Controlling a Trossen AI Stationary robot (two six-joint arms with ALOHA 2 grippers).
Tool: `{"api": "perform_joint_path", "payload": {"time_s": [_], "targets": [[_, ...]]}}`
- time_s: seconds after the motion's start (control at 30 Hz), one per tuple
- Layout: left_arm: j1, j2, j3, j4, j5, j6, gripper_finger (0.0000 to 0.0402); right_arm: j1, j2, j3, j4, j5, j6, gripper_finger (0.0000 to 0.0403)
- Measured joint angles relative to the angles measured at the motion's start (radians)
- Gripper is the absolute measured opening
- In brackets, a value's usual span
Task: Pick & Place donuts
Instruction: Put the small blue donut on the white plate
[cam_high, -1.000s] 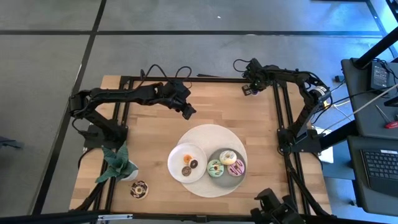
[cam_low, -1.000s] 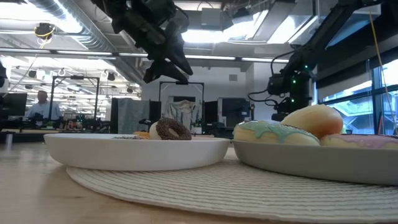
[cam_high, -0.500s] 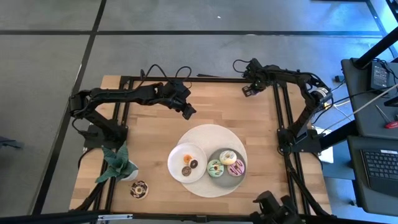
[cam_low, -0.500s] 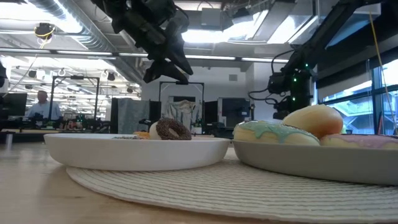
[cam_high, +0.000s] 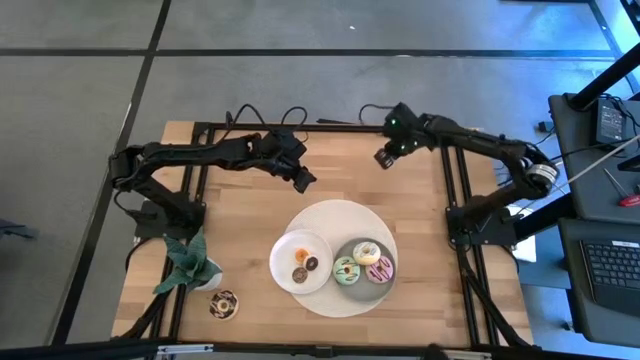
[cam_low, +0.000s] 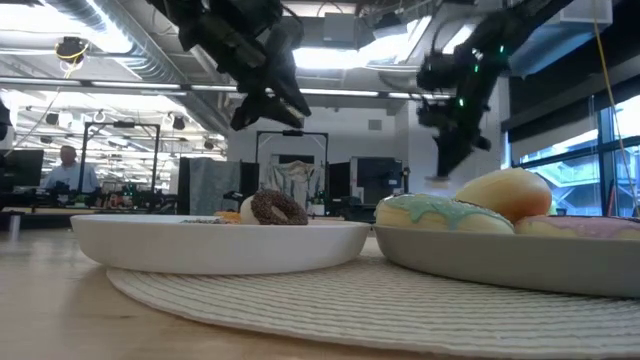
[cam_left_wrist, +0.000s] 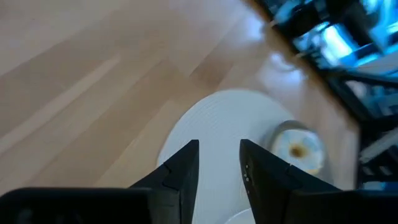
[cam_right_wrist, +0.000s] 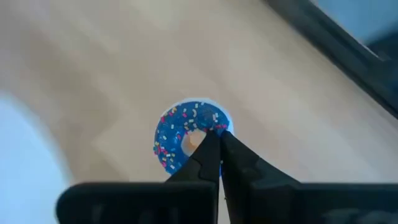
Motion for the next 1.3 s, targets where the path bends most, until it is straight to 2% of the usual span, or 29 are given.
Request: {"api": "perform_joint_path", "payload": {"time_s": [0.23, 0.4, 0.47, 0.6, 0.77, 0.9, 1.13, 1.3], "targets": [[-0.071, -0.019, 0.001, 0.094, 0.004, 0.038, 0.0110, 0.276, -0.088, 0.000, 0.090, 0.001, 0.083, 0.0007], [-0.141, -0.013, 0.001, 0.207, -0.005, -0.003, 0.0115, 0.427, -0.118, 0.000, 0.160, 0.106, 0.196, 0.0007], [-0.174, -0.012, 0.000, 0.260, -0.036, -0.019, 0.0116, 0.478, -0.122, 0.000, 0.191, 0.155, 0.247, 0.0007], [-0.252, -0.013, 0.000, 0.321, -0.179, -0.011, 0.0113, 0.558, -0.120, 0.000, 0.302, 0.198, 0.294, 0.0007], [-0.320, -0.013, 0.000, 0.322, -0.362, -0.016, 0.0101, 0.632, -0.122, 0.007, 0.344, 0.245, 0.315, 0.0008], [-0.353, -0.013, 0.000, 0.320, -0.461, -0.054, 0.0091, 0.672, -0.123, 0.031, 0.349, 0.249, 0.335, 0.0008], [-0.361, -0.013, 0.000, 0.320, -0.473, -0.117, 0.0087, 0.708, -0.124, 0.051, 0.393, 0.253, 0.339, 0.0008], [-0.361, -0.013, 0.000, 0.320, -0.472, -0.089, 0.0087, 0.708, -0.121, 0.051, 0.395, 0.264, 0.348, 0.0008]]}}
